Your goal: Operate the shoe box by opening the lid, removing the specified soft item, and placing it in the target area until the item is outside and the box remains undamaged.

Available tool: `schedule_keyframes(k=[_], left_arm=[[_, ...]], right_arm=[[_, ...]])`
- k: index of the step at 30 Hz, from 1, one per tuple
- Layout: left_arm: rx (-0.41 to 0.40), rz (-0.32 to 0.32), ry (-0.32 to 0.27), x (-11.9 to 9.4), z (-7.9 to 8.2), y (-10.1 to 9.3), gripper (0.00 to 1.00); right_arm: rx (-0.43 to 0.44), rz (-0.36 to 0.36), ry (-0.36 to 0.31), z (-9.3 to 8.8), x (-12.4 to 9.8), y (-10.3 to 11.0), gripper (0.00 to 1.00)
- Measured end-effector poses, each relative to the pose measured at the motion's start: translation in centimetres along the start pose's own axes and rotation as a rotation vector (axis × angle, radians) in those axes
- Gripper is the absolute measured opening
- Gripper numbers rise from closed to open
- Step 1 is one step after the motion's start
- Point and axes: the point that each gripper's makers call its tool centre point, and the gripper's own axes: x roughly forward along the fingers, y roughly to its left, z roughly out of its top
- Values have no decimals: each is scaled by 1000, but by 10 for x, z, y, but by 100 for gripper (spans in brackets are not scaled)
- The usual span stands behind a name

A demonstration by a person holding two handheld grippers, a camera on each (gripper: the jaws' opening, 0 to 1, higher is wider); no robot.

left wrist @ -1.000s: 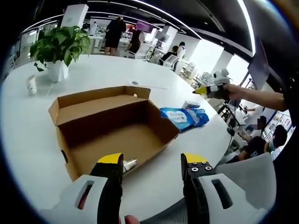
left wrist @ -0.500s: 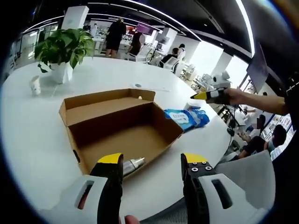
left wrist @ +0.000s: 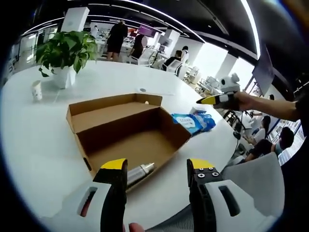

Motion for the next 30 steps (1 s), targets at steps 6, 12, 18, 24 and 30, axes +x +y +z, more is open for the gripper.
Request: schedule_keyframes(k=[6,12,18,24,30], left_arm=[[11,-17,5,-1,2,7,51],[33,-33,16,1,5,14,51],[74,-50,48,6,5,18,50],[118,-72,103,14,2,22,50],[144,-84,143,26,3,27,51]], right_arm=[[-8,-7,1,-4,0,10,34],[2,-13,-13,-11,0,24,34],[8,-13,-22,-20,0,40,33],[-8,-11,-27,-28,-8,54,33],[-4,-11,-42,-34,-17,63,34]])
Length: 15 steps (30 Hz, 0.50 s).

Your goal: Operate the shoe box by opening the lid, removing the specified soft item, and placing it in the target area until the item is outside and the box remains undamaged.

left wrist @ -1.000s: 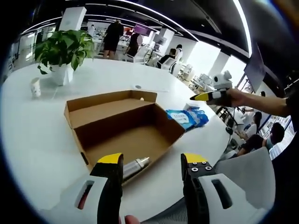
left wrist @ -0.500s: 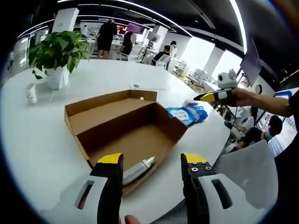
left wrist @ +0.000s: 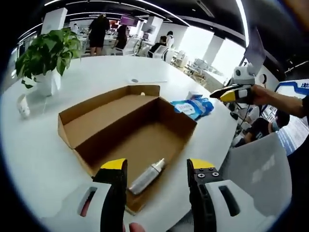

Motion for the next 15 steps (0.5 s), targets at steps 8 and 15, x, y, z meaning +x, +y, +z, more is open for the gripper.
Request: schedule_keyframes(k=[8,15], left_arm=[[37,-16,64,18,-3,9,51],[66,-30,139,35,-16,14,51]], right_arm=[[-16,12,9,-14,-8,13,37],[-25,12,0,-25,-11,24,38]])
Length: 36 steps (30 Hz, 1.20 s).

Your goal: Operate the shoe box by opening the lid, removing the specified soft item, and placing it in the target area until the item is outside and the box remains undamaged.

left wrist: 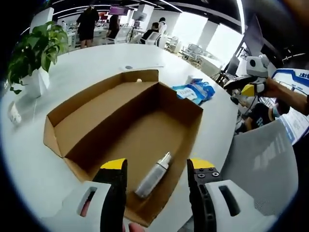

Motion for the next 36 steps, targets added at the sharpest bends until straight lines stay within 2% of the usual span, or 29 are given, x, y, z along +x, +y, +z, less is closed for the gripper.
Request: schedule_keyframes(k=[8,12,15,20,24,36], left_arm=[[104,5,115,20,-13,13,51],[143,-10,145,27,-11,13,52],[189,-20,192,34,-16,14,52],[227,-43,242,44,-24,11,53],[296,-49,304,49,-33,14,53],[393,-80,387,65,-46,16,51]], right_arm=[[37,0,-32,-11,-3,14,37],[49,1,-43,-17,-5,21,37],[24,-28,-30,-24,-7,21,37],[10,-32,-30,-29,-10,28,37],[13,-35,-33,-34,-14,32,37],[53,-48,-42,-49,-20,39,37]])
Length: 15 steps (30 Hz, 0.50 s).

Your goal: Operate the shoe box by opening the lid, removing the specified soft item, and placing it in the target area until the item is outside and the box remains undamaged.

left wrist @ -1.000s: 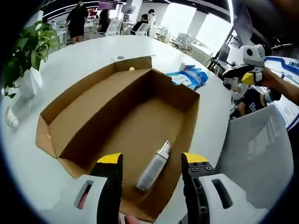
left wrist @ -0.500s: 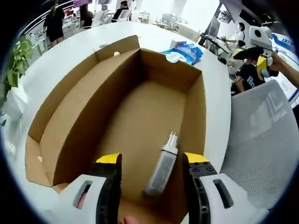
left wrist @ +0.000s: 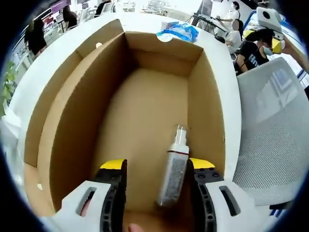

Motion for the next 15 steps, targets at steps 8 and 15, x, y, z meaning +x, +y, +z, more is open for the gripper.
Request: schedule_keyframes(k=[8,15], left_arm=[[16,4,14,-1,1,1,55],[116,70,98,2,-17,9,52]], right_arm=[[19,-7,-3,-4,-1,-2,37],[30,-5,-7,-5,0,-2,37]])
